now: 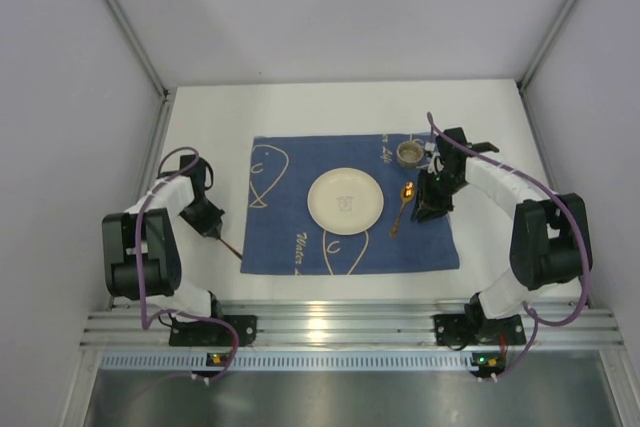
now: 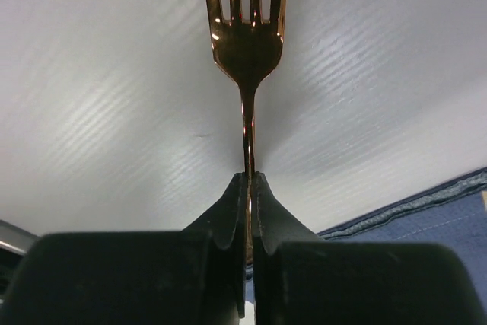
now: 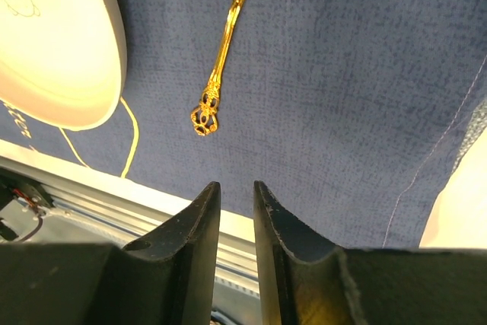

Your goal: Set the dinner table for one person

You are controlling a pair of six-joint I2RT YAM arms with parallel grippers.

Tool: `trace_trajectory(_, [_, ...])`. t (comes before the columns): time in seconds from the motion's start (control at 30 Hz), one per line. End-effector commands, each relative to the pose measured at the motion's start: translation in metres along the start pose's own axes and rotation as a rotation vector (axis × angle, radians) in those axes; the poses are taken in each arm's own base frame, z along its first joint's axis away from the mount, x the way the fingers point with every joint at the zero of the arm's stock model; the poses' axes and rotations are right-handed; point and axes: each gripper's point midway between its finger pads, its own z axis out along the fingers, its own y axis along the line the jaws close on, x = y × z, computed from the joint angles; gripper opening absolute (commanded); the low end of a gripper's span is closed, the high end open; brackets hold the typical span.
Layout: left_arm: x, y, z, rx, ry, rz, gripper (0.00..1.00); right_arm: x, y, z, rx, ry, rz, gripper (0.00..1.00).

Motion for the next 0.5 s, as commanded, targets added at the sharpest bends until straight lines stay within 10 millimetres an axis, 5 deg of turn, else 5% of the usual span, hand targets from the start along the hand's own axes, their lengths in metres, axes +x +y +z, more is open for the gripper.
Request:
trace_trajectory(0.0, [-0.040,0.003,-0.022,-0.050,-0.142,0.023,0.00,-0.024,0.014,-0.013,-0.034,-0.067,-0.022,0.25])
trace_trajectory(0.13, [-0.072,-0.013,-0.057,-0.018,-0.221,0.097,0.00,-0.029,0.017,-0.017,-0.038,-0.077,-0.025,0.38])
trace_trajectory(0.27, [-0.102,-0.017,-0.088,-0.034,-0.314,0.177,0.00,-0.028,0.017,-0.021,-0.034,-0.088,-0.023,0.70])
trace_trajectory(0.33, [-0.113,-0.023,-0.102,-0.013,-0.357,0.219,0.00,-0.028,0.016,-0.022,-0.029,-0.095,-0.026,0.76])
trace_trajectory(0.47, [-0.109,-0.051,-0.117,0.074,-0.381,0.330,0.00,-0.029,0.015,-0.026,-0.020,-0.105,-0.024,0.98])
